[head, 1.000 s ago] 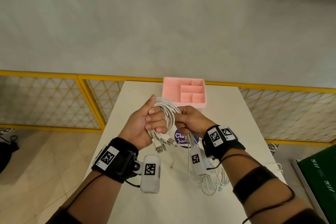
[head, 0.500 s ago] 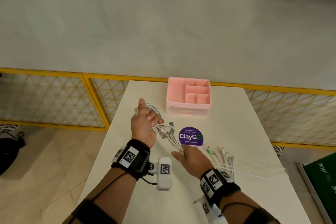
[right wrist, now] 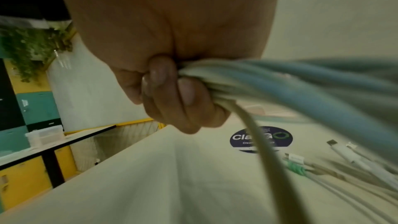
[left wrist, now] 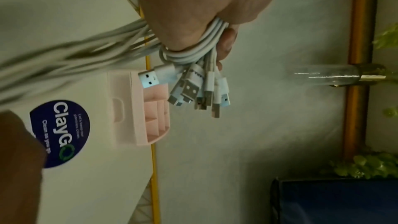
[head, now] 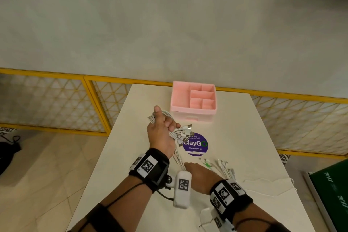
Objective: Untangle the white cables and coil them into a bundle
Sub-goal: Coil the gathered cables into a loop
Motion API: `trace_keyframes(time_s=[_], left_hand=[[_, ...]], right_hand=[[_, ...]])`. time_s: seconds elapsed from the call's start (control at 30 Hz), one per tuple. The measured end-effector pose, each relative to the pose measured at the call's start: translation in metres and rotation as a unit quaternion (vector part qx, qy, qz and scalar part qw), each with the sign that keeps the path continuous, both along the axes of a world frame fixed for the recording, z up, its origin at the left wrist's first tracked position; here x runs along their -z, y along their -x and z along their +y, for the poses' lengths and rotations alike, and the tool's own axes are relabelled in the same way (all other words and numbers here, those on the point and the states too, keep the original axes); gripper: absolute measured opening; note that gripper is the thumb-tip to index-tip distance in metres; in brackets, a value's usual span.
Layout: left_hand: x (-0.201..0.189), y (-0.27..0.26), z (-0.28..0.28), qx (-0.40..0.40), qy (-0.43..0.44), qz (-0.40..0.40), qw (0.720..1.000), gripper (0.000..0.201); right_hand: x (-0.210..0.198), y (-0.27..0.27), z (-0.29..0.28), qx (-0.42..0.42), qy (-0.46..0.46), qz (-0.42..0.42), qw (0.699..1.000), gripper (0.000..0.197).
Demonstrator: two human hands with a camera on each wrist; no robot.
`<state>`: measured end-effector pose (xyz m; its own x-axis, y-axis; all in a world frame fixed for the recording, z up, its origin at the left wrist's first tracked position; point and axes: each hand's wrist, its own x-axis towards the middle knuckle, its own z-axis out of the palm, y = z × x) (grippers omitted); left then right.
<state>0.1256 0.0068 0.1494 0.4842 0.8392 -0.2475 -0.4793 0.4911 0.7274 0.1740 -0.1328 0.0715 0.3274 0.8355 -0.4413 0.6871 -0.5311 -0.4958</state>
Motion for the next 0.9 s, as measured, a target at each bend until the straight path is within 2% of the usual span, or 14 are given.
trace_keyframes(time_s=[0.17, 0.37, 0.43, 0.47, 0.53, 0.6, 0.7, 0.77, 0.83, 0.9], left_hand=[[0.016, 0.005, 0.004, 0.004, -0.099, 0.068, 0.993, 0.047], [0.032, 0.005, -0.003, 0.060, -0.246, 0.108, 0.961, 0.051], [0.035, 0.004, -0.003, 0.092, -0.310, 0.143, 0.935, 0.063], [0.037, 0.003, -0.003, 0.114, -0.345, 0.167, 0.917, 0.061], [0.037, 0.006, -0.004, 0.166, -0.402, 0.197, 0.878, 0.042], [0.041, 0.010, -0.004, 0.220, -0.434, 0.200, 0.850, 0.042], [0.043, 0.019, -0.007, 0.286, -0.453, 0.234, 0.811, 0.056], [0.041, 0.024, -0.012, 0.336, -0.407, 0.261, 0.808, 0.059], [0.037, 0.029, -0.017, 0.399, -0.354, 0.255, 0.806, 0.069], [0.034, 0.032, -0.021, 0.439, -0.337, 0.228, 0.801, 0.061]], right_hand=[[-0.019, -0.007, -0.003, -0.025, -0.011, 0.001, 1.000, 0.036], [-0.054, -0.012, 0.002, -0.069, 0.026, 0.005, 0.997, 0.040], [-0.065, -0.017, 0.001, -0.075, 0.005, 0.000, 0.997, 0.034], [-0.073, -0.019, 0.000, -0.083, -0.001, -0.008, 0.996, 0.028], [-0.091, -0.022, 0.000, -0.099, -0.003, -0.038, 0.994, 0.018], [-0.108, -0.026, -0.001, -0.103, -0.001, -0.066, 0.992, 0.014], [-0.127, -0.040, -0.002, -0.074, -0.039, -0.071, 0.994, 0.013], [-0.135, -0.056, -0.002, -0.041, -0.083, -0.061, 0.994, 0.015], [-0.139, -0.071, -0.001, -0.011, -0.117, -0.036, 0.992, 0.017], [-0.134, -0.084, 0.001, 0.013, -0.151, 0.025, 0.988, 0.018]])
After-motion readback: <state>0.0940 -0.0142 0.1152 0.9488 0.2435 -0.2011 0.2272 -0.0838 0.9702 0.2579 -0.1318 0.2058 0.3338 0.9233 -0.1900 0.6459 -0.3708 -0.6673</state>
